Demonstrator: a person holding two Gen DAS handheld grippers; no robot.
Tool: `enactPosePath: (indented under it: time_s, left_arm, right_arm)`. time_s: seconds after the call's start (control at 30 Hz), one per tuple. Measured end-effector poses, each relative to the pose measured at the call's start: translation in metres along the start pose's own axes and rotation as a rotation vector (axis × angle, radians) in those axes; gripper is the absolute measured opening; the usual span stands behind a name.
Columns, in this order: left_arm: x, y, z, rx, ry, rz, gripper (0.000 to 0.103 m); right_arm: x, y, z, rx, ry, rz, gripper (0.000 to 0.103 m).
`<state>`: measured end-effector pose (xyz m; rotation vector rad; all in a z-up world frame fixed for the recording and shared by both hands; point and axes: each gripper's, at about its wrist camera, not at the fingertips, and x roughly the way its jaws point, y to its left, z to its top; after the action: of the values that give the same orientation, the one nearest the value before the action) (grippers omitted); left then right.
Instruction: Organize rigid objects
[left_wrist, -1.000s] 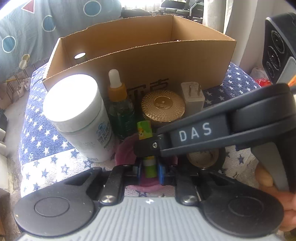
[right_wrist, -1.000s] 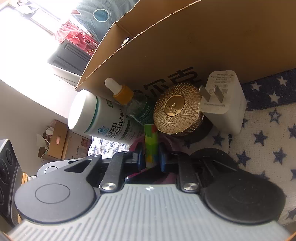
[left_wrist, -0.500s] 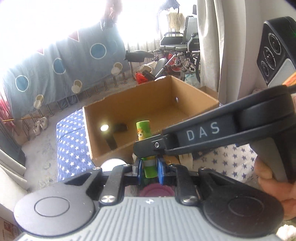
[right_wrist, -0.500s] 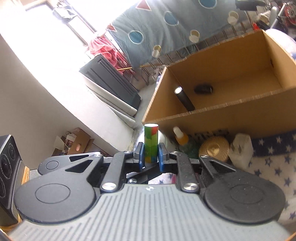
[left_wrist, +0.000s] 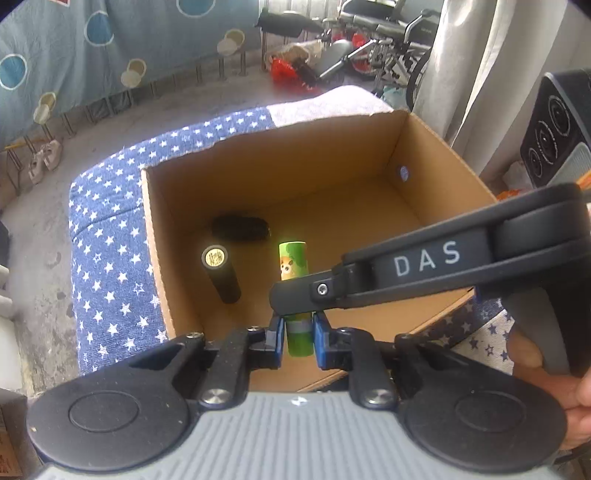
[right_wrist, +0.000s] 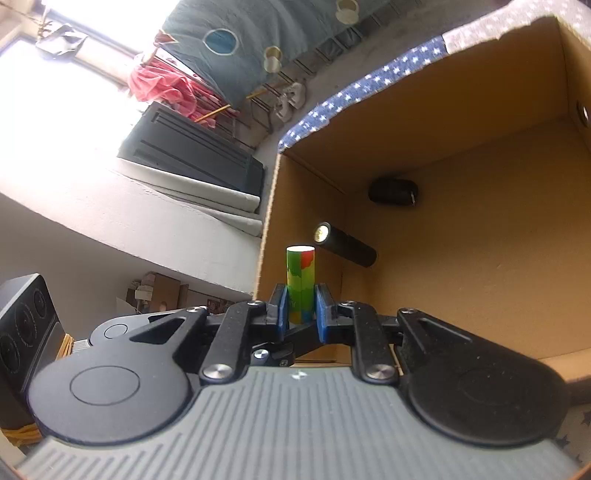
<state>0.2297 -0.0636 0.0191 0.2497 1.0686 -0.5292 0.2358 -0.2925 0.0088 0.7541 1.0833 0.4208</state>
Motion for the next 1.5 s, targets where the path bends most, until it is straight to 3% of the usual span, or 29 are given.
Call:
enactPosePath:
  time_s: [0.1,0.17,0.37,0.57,0.8,0.93,1.1,1.3,1.4,1.5]
  left_arm:
    - [0.014,0.003,0.001,0.007,0.016,0.059,0.02]
    - [0.014,0.006,-0.001,-0.004,0.014,0.057,0.026]
    - [-0.008,0.009,-0.01,-0.021,-0.041,0.066,0.028]
    - [-0.061,0.005,-0.03,-0.026,-0.163,0.092,0.032]
    - [-0.118,-0.017,-0.088,0.002,-0.28,0.079,0.037]
    - [-0.112,-0.037,-0.127,0.02,-0.238,0.001,0.037]
    - [-0.073,-0.08,-0.164,0.144,-0.127,-0.025,0.037]
    - [-0.031,-0.112,-0.176,0.226,-0.048,-0.011,0.037]
    - [-0.024,-0.118,-0.179,0.239,-0.057,0.011,0.037]
    - [-0.021,-0.121,-0.175,0.24,-0.069,-0.023,0.037]
  right_arm:
    - [0.024,-0.013,0.004,0.052,0.052,-0.029,0.016]
    - [0.034,-0.019,0.001,0.072,0.066,-0.033,0.017]
    - [0.028,-0.024,-0.007,0.078,0.045,-0.019,0.023]
    - [-0.024,-0.021,-0.031,0.052,-0.032,0.035,0.024]
    - [-0.123,-0.042,-0.096,0.094,-0.195,0.174,0.03]
    - [-0.156,-0.061,-0.143,0.121,-0.256,0.167,0.033]
    - [-0.143,-0.087,-0.186,0.152,-0.212,0.102,0.034]
    - [-0.109,-0.103,-0.2,0.148,-0.173,-0.01,0.034]
    - [-0.097,-0.103,-0.199,0.125,-0.157,-0.042,0.033]
    - [-0.09,-0.102,-0.196,0.095,-0.153,-0.075,0.033]
